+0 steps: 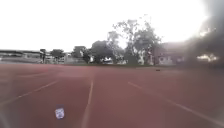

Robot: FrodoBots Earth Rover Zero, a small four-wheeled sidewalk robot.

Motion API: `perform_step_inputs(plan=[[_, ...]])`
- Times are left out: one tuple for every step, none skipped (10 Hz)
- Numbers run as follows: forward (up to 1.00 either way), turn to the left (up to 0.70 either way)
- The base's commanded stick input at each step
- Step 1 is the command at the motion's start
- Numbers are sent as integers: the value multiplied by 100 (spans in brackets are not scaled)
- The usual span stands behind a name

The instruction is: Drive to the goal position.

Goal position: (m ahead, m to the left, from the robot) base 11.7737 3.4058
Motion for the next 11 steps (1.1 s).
perform_step_inputs(plan=[[70, 0], [70, 0], [70, 0], [70, 0], [70, 0], [70, 0], [70, 0], [70, 0], [70, 0], [70, 0], [70, 0]])
